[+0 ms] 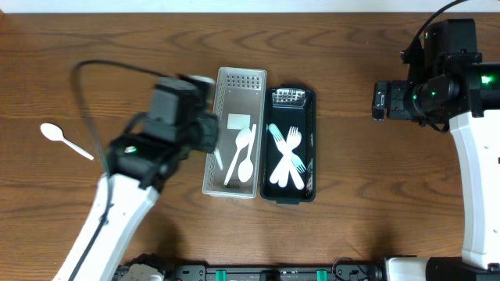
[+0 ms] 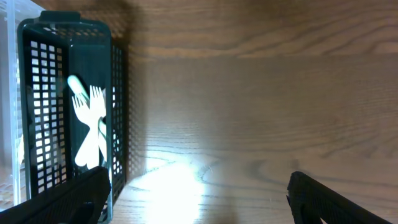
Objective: Pack container
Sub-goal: 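Place the spoon into the clear basket and release it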
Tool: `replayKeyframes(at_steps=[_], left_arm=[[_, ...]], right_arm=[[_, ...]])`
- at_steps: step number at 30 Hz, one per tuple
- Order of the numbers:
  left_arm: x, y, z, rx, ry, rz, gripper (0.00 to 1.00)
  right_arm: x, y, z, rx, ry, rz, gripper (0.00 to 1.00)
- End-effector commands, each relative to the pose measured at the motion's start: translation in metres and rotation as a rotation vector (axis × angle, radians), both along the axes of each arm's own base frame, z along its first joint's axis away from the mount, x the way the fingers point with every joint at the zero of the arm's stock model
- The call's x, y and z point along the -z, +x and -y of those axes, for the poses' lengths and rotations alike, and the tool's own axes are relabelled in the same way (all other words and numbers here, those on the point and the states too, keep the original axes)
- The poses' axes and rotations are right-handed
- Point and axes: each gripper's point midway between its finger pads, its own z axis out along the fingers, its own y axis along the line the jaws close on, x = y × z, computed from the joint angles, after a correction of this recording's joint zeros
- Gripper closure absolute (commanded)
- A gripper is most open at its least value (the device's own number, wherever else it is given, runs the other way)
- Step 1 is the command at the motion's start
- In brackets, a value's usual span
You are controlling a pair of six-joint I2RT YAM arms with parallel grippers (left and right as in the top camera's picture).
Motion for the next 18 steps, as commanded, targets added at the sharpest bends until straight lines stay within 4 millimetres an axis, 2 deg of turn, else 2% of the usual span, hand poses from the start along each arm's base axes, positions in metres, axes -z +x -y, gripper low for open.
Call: replayKeyframes(at_steps=[1,5,9,12,15,16,18], left_arm=[[0.028,0.012,0.014,0.099,0.115,-0.025,0.94],[0.072,0.02,0.02,0.105,0.159,-0.135,0.94],[0.117,0.021,0.02,0.111,0.208,-0.254,0.94],[0.131,0.02,0.019,0.113,0.224,-0.29,0.76],[0.128,0.02,0.02,0.112,0.222,-0.283,0.48],[0.125,0.021,0.02,0.114,0.22,-0.275,0.42],[0.112,0.021,0.02,0.128,0.22,-0.256,0.38]], right_arm=[[0.002,-0.002,0.001,-0.006,0.0,-0.01,0.06],[0.003,-0.003,0.001,-0.006,0.0,-0.018,0.06],[0.003,-0.004,0.001,-0.006,-0.001,-0.02,0.06],[0.003,-0.004,0.001,-0.006,-0.001,-0.02,0.06],[0.003,-0.004,0.001,-0.006,-0.001,-0.02,0.06],[0.003,-0.004,0.001,-0.006,-0.001,-0.02,0.06],[0.003,-0.004,0.001,-0.006,-0.001,-0.021,0.06]])
